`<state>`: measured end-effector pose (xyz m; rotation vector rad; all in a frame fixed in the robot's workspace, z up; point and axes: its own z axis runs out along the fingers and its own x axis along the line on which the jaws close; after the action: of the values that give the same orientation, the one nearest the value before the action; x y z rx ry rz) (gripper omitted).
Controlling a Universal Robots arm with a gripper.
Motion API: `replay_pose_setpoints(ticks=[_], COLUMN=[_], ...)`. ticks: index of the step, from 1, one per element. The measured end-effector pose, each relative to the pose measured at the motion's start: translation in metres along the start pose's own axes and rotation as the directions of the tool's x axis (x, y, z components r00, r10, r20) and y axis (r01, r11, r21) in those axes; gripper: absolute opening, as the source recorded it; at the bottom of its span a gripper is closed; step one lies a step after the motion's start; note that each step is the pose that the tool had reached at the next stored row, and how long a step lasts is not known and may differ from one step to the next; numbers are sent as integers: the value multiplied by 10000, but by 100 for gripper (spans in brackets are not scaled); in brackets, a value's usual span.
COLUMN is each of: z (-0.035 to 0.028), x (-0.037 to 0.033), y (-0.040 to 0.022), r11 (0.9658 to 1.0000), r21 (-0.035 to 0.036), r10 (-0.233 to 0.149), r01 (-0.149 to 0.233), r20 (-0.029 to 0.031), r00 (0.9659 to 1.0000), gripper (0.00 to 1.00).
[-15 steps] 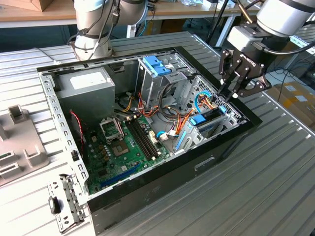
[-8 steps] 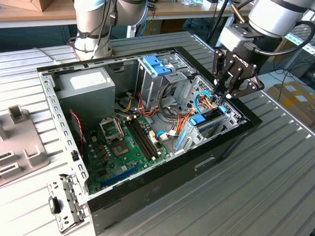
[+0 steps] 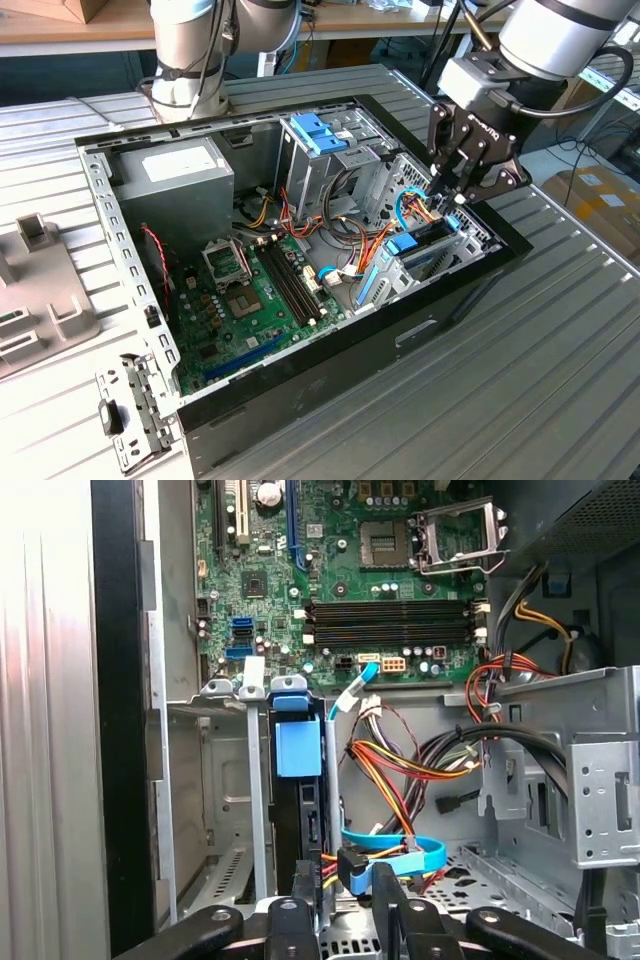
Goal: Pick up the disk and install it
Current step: 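Insert the second disk wire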
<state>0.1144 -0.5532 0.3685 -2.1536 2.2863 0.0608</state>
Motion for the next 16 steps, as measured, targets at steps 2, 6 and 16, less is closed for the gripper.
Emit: replay_pose_setpoints(ticks=[2,6,16], z=[7,8,10], x=[2,1,2], y=[2,1,3], r11=[10000,10000,10000], r21=[0,0,0], r10=[1,1,1], r01=[-1,-1,-1], r20=[-1,0,1], r00=[10000,10000,10000], gripper=[36,28,16])
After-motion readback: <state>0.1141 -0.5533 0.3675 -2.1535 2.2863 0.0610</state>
